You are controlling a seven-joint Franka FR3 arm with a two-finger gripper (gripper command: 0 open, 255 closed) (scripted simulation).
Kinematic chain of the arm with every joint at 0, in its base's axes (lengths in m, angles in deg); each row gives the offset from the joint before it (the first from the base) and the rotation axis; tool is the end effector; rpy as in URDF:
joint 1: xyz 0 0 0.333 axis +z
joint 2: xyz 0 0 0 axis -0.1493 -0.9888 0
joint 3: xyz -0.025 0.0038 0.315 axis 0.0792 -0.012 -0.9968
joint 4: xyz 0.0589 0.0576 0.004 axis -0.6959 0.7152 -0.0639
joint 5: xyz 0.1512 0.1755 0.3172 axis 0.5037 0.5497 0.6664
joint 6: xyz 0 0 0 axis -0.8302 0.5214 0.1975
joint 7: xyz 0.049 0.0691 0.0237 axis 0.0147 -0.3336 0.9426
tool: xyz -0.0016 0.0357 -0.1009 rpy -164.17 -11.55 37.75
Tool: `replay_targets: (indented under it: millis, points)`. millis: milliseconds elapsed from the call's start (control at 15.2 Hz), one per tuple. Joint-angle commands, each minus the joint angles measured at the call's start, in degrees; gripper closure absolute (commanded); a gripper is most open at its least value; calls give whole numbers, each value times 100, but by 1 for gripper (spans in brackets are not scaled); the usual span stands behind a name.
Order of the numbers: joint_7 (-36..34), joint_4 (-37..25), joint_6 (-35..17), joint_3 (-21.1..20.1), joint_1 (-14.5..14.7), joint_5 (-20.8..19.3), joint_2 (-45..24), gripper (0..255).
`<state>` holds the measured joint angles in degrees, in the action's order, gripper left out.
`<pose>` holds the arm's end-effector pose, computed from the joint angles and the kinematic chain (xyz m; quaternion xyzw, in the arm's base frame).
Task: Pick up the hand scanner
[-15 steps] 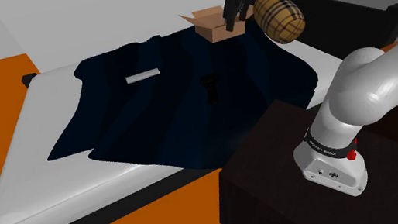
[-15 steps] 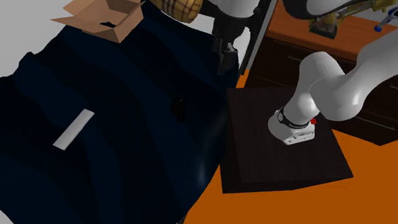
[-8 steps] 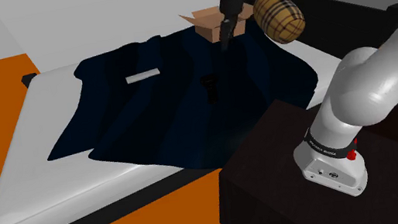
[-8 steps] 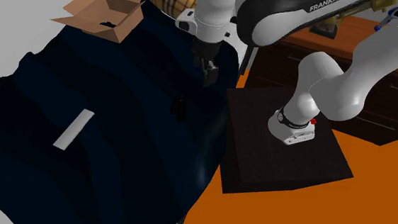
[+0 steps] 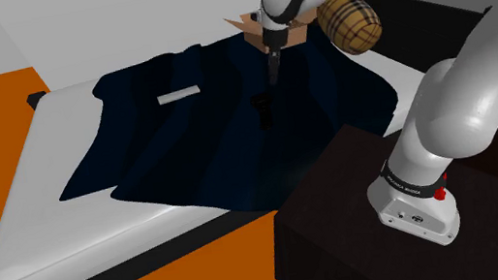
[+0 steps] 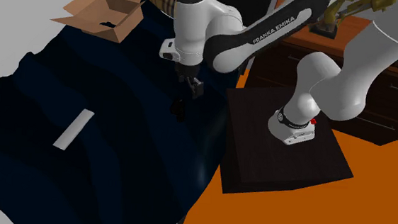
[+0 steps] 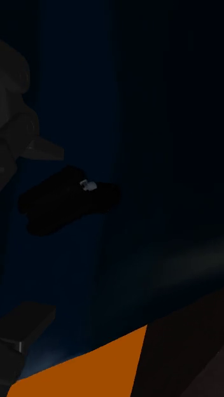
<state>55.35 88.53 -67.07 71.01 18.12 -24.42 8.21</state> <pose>0.4575 -0.0714 0.3902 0.9590 0.2820 0.0269 0.0048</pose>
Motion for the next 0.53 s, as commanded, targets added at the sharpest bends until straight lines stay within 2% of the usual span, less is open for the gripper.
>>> replay_targets:
  millis: [0,264,462]
  points:
    - [556,-88,-353,137,73,147,-496,0]
    - [1540,-377,-842,202,163,546,-1426,0]
    - [1616,-317,-1074,181,147,651,-1610,0]
